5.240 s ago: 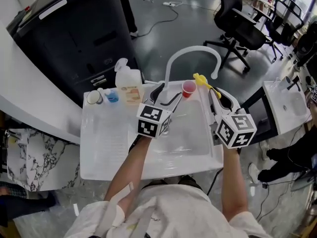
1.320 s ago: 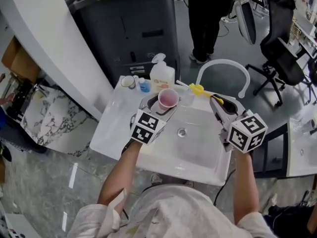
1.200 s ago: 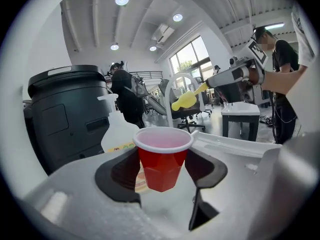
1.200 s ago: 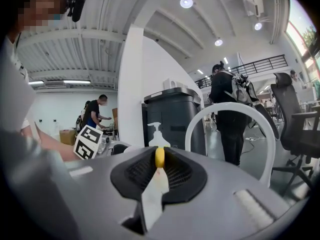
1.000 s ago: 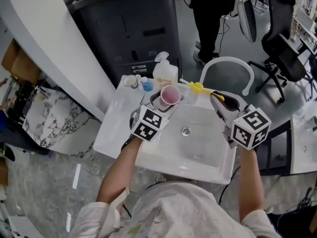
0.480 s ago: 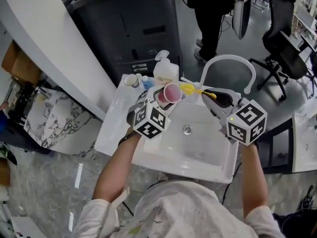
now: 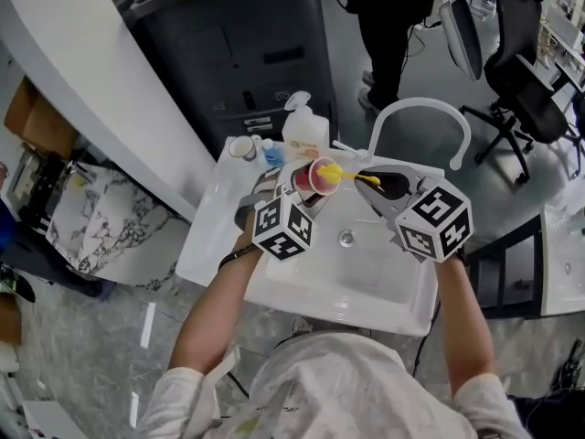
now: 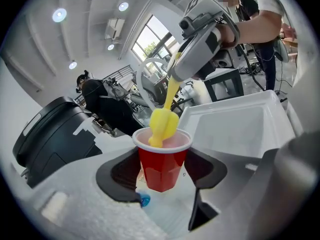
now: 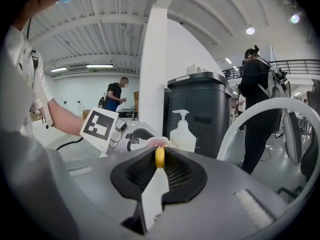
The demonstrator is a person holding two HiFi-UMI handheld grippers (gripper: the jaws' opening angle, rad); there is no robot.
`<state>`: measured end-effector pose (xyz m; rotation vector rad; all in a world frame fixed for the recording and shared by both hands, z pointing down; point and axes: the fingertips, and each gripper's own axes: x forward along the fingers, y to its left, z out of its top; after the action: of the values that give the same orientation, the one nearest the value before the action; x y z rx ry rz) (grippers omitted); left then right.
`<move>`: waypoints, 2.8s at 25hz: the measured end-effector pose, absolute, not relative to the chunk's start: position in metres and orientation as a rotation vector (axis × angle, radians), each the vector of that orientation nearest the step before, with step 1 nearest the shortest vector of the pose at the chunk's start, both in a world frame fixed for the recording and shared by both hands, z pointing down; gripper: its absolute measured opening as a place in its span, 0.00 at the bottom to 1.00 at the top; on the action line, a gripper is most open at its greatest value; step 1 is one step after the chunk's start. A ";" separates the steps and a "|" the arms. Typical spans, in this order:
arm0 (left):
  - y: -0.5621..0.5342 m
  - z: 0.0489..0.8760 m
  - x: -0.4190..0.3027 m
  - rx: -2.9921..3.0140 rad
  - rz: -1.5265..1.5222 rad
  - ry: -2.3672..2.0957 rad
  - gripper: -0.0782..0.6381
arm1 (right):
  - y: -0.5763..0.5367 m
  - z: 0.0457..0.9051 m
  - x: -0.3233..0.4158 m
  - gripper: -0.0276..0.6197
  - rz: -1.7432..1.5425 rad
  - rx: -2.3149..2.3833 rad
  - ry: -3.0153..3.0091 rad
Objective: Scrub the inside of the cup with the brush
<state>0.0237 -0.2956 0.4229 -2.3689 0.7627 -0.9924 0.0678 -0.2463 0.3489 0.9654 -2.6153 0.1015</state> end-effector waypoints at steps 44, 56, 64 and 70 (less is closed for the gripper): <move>-0.285 0.424 0.031 -2.337 -0.941 0.761 0.49 | -0.240 0.379 0.044 0.10 0.191 0.901 -2.611; -0.281 0.430 0.029 -2.348 -0.956 0.755 0.49 | -0.237 0.370 0.041 0.10 0.202 0.914 -2.632; -0.276 0.433 0.032 -2.350 -0.957 0.741 0.49 | -0.242 0.360 0.052 0.10 0.233 0.951 -2.661; -0.276 0.432 0.036 -2.350 -0.947 0.735 0.49 | -0.247 0.358 0.060 0.10 0.238 0.980 -2.662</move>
<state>0.0362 -0.2756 0.4320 -2.3499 0.7352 -0.9466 0.0597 -0.2474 0.3575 0.9795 -2.6617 0.2384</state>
